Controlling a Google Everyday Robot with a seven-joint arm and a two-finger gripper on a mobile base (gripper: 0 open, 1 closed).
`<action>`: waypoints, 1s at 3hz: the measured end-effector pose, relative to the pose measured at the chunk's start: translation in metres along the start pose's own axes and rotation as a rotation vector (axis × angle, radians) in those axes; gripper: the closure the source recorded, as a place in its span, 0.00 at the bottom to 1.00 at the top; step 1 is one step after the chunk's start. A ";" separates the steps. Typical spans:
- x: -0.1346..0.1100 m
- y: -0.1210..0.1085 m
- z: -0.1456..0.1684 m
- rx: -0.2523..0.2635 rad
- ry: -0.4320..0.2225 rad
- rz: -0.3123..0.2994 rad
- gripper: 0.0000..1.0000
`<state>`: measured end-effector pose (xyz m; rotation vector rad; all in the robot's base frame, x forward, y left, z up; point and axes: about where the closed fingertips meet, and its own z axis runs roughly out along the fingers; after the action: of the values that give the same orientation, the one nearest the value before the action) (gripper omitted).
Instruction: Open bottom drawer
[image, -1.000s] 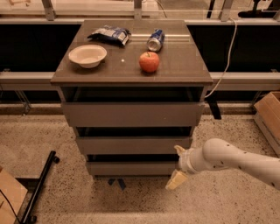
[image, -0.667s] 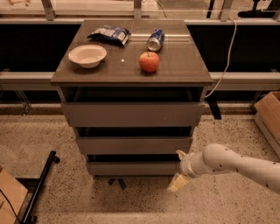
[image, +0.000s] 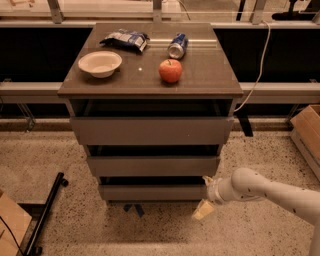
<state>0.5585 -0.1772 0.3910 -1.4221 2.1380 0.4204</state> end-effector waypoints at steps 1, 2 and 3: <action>0.007 0.004 0.012 -0.016 0.031 0.027 0.00; 0.016 -0.008 0.034 0.015 -0.006 0.061 0.00; 0.032 -0.028 0.063 0.046 -0.058 0.099 0.00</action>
Offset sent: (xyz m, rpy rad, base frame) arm 0.0376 -0.0023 -0.0753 0.0709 -0.0176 -0.1280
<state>0.5913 -0.1789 0.3225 -1.2673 2.1631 0.4411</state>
